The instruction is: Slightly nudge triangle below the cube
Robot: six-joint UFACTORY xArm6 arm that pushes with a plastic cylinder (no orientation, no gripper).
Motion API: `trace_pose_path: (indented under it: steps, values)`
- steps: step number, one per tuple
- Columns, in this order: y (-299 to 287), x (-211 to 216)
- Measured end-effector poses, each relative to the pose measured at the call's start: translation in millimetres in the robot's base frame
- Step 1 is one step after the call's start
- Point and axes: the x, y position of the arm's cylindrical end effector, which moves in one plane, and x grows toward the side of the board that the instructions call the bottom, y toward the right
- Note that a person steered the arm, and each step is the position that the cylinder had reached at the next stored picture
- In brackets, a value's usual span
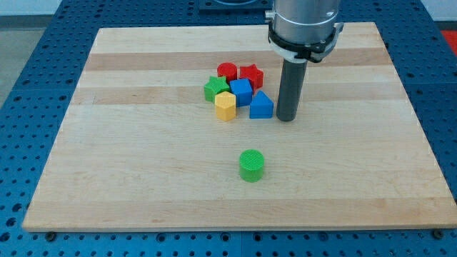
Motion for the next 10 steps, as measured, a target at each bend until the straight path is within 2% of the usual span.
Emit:
trace_pose_path:
  steps: [2, 10]
  values:
    - [0, -21]
    - [-32, -21]
